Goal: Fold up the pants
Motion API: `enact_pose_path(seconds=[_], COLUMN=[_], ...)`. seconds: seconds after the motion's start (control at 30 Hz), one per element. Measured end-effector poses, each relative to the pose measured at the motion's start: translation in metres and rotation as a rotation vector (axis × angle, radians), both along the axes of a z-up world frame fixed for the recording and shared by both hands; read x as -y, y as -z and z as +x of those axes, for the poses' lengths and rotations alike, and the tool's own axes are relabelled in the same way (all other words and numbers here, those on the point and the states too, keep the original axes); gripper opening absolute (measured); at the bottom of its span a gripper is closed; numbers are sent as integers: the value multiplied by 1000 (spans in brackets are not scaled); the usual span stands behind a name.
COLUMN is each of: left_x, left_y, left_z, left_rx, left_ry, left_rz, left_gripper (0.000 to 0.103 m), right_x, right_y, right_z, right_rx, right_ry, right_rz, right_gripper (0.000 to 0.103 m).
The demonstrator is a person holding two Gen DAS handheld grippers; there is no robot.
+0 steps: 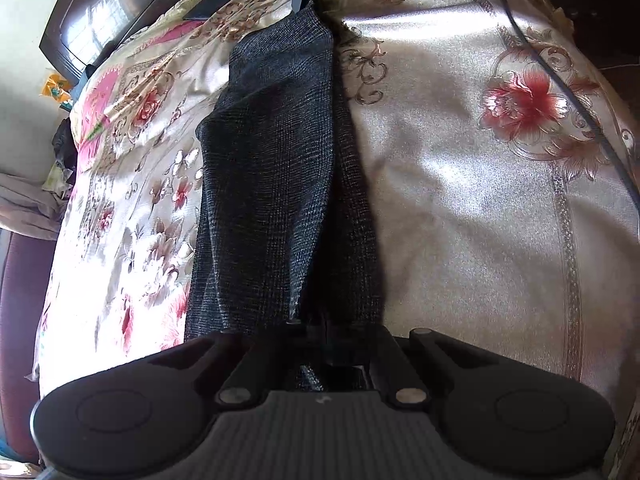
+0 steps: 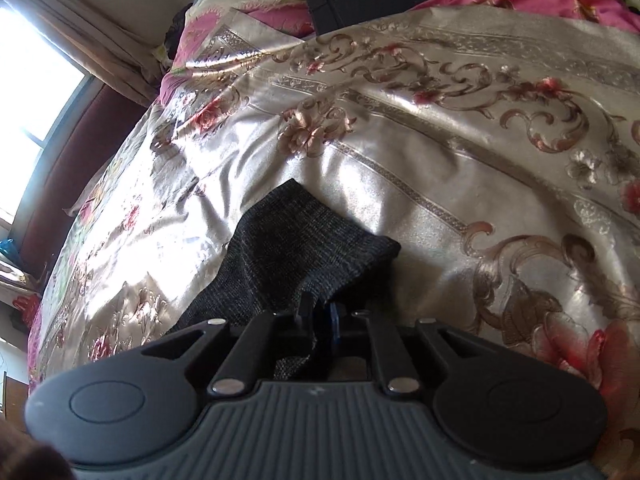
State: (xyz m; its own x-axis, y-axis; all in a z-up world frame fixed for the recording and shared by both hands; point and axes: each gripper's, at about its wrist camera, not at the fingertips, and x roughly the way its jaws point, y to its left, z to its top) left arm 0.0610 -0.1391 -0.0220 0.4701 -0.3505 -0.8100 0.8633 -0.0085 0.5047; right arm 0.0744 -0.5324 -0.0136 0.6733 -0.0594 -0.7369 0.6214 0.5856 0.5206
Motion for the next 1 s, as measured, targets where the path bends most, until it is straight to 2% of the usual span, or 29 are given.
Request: enact_pose_path(seconds=[0.13, 0.2, 0.3, 0.37, 0.4, 0.47, 0.53, 0.67, 0.83, 0.9, 0.93, 0.97, 1.0], left_x=[0, 0, 0, -1, -1, -2, -3, -2, -1, 0, 2, 3, 6], left_y=[2, 3, 2, 1, 1, 1, 2, 0, -3, -4, -5, -6, -8], left_z=[0, 0, 0, 0, 1, 1, 0, 1, 4, 6, 8, 9, 9], left_rx=[1, 3, 1, -4, -6, -7, -3, -9, -28, -38, -44, -45, -41], left_ry=[6, 6, 5, 6, 7, 12, 17, 5, -16, -26, -33, -38, -46], left_rz=[-2, 0, 1, -1, -3, -8, -11, -15, -23, -32, -41, -46, -51], left_gripper=[18, 18, 18, 18, 18, 18, 18, 18, 19, 19, 19, 20, 20], right_x=[8, 5, -5, -6, -4, 1, 5, 10, 12, 19, 21, 22, 22], right_y=[9, 7, 5, 3, 2, 7, 18, 31, 39, 55, 60, 62, 62], right_z=[1, 7, 13, 5, 0, -9, -12, -4, 1, 7, 8, 11, 11], right_rx=[5, 20, -58, -71, -62, -44, -13, 72, 124, 159, 175, 162, 156], right_ry=[40, 13, -24, -2, 20, 68, 100, 138, 108, 117, 150, 175, 181], right_rz=[47, 36, -46, -29, -10, 56, 123, 192, 225, 252, 270, 286, 305], right_gripper=[11, 11, 11, 16, 20, 43, 46, 47, 47, 40, 20, 7, 7])
